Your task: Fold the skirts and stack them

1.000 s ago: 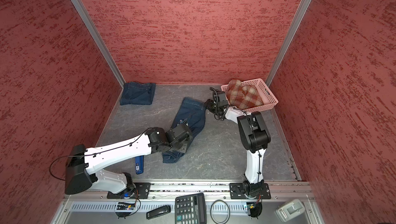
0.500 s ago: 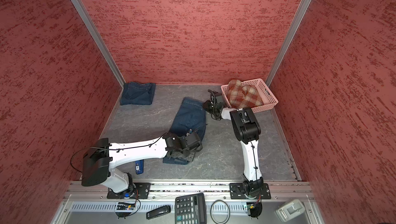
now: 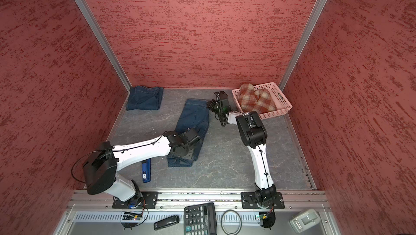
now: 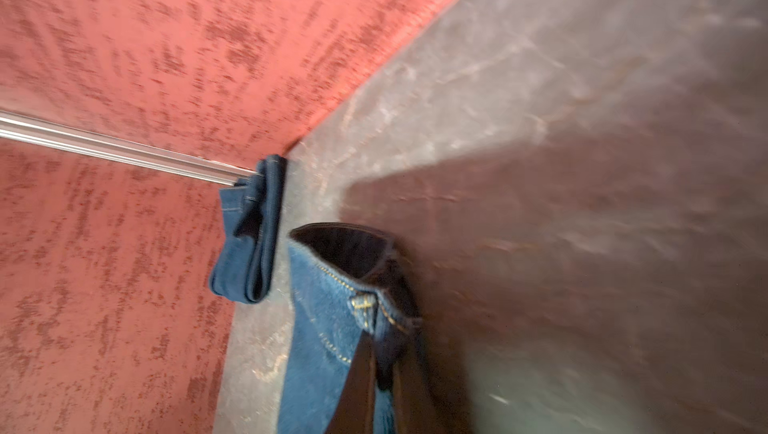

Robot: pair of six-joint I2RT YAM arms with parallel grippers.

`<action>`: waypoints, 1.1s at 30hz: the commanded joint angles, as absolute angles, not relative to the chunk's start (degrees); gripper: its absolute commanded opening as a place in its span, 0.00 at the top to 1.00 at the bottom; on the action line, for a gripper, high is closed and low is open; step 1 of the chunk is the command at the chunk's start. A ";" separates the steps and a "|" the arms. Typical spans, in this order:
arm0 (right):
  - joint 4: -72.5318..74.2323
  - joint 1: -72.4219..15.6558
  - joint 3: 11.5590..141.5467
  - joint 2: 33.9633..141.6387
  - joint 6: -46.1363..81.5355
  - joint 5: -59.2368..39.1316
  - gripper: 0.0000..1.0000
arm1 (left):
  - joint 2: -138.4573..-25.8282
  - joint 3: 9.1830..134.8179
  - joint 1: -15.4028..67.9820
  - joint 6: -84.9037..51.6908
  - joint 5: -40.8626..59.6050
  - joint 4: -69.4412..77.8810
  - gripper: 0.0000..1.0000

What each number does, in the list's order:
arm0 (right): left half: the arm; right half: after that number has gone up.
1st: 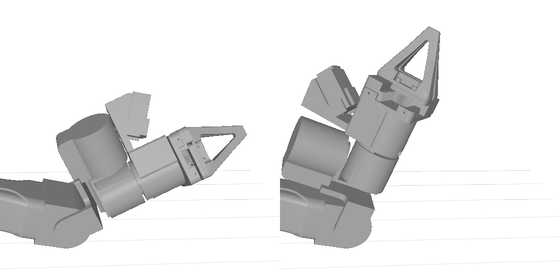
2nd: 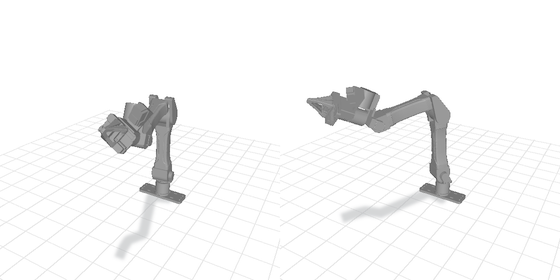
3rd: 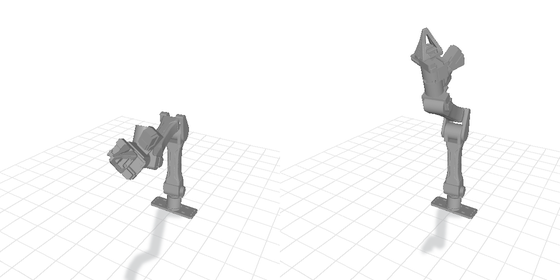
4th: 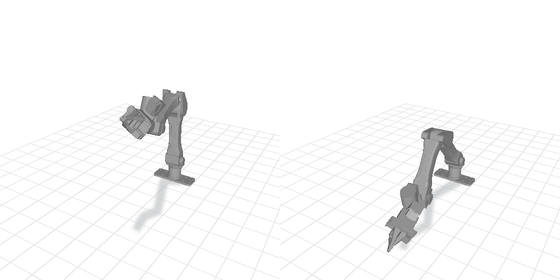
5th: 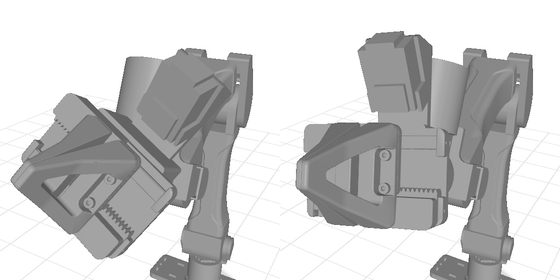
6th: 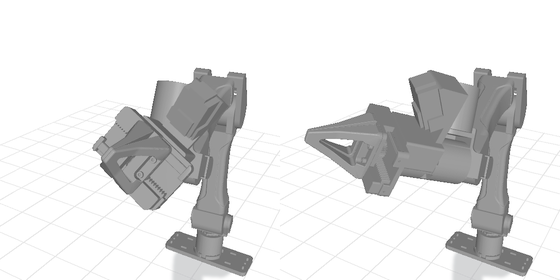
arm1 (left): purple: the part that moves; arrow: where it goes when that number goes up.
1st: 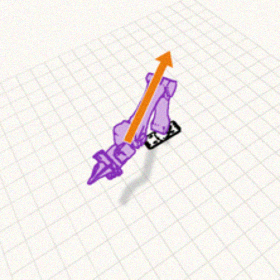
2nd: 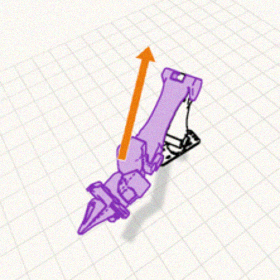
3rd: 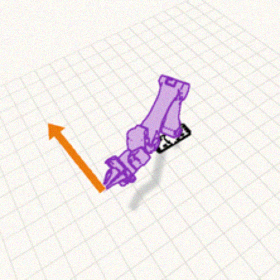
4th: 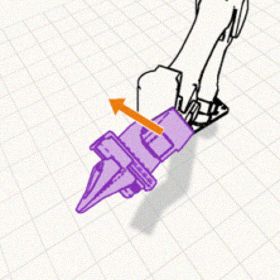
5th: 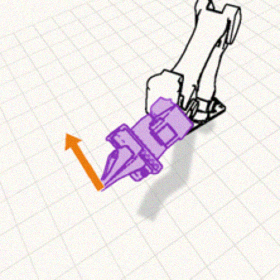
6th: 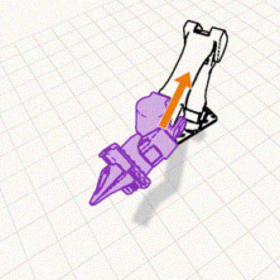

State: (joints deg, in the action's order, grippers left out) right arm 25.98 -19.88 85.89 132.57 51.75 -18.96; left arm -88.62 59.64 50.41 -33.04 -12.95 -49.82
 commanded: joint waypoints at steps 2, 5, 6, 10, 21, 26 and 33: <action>34.15 -19.78 83.11 129.87 54.48 -11.10 1.00 | -84.11 59.11 43.81 -26.99 -17.81 -52.12 1.00; 35.88 -19.78 76.93 125.12 53.75 -7.31 1.00 | -83.03 59.79 40.47 -24.79 -20.60 -52.50 1.00; 36.52 -19.77 74.73 123.57 53.74 -6.09 1.00 | -82.99 60.03 40.04 -24.44 -22.00 -52.94 1.00; 38.93 -19.94 63.95 116.60 56.00 -2.29 1.00 | -82.19 59.48 40.13 -25.02 -25.05 -55.29 1.00; 38.91 -23.11 51.21 108.69 59.69 1.09 1.00 | -73.43 53.50 46.99 -36.53 -22.15 -61.30 0.26; 37.15 -23.11 52.22 107.85 58.66 1.85 1.00 | -71.24 54.35 49.59 -36.80 -20.39 -60.65 0.25; 33.66 -22.94 53.35 107.22 57.56 2.32 1.00 | -78.04 54.74 53.37 -33.66 -17.10 -56.14 0.27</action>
State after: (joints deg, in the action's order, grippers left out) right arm 35.29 -22.74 51.62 109.27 56.99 0.21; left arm -75.13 53.95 51.75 -34.89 -19.27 -58.78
